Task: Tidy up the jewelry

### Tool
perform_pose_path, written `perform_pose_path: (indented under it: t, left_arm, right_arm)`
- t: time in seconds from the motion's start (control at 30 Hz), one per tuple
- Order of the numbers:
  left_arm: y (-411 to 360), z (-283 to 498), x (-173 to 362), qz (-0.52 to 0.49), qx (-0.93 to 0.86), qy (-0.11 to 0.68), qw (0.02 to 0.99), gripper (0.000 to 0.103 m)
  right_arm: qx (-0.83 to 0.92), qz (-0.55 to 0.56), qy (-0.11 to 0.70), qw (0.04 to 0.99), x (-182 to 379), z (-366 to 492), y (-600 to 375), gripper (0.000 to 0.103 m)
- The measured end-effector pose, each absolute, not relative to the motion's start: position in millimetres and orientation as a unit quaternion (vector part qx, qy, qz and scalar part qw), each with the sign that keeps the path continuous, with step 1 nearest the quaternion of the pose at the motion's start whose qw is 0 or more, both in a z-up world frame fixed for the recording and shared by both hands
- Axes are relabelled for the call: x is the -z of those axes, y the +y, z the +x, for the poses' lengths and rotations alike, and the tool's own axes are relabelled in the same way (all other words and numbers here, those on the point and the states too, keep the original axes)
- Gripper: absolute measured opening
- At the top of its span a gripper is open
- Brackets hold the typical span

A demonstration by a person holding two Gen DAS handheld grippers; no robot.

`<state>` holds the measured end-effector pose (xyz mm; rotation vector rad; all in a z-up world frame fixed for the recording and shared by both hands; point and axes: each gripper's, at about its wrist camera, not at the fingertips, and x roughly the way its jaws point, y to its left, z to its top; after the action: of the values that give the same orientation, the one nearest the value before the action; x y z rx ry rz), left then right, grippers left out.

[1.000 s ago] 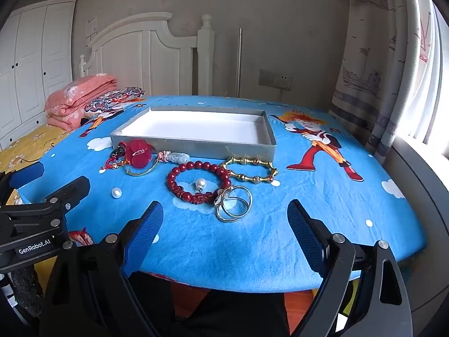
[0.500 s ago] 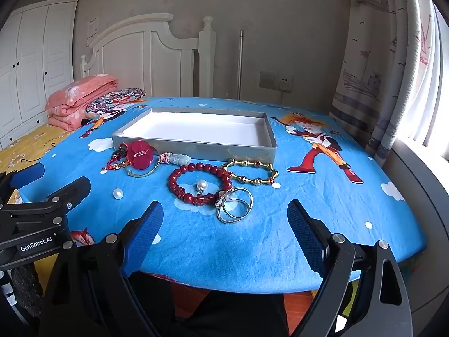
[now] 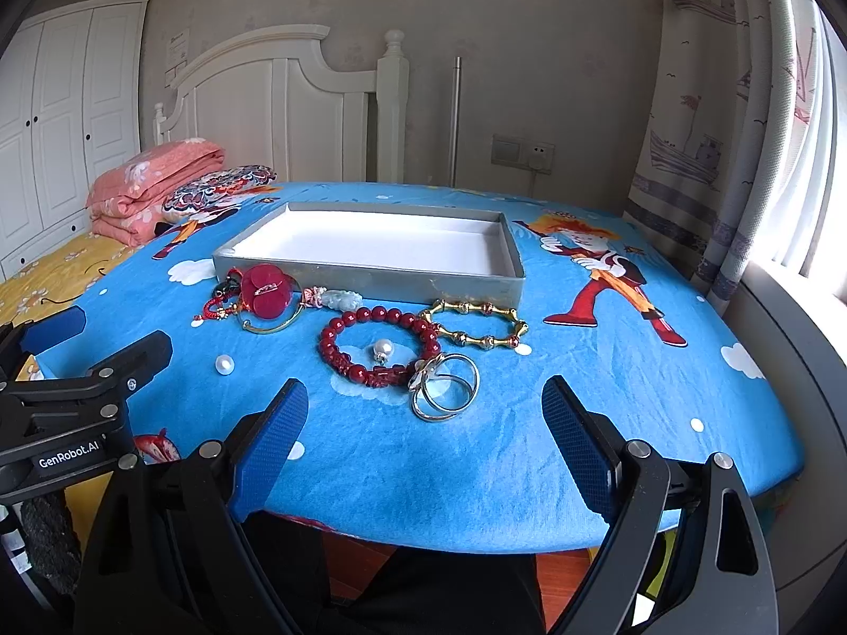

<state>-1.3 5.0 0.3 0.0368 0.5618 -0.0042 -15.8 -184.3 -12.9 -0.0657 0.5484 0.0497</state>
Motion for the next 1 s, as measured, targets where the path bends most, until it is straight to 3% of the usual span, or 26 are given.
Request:
perform_pose_path:
  t: [1.0]
  left_arm:
    - [10.0, 1.2, 4.3, 0.011, 0.0, 0.282, 0.959, 0.098]
  right_arm:
    - [-0.027, -0.035, 0.273, 0.961, 14.5, -15.0, -180.0, 0.085]
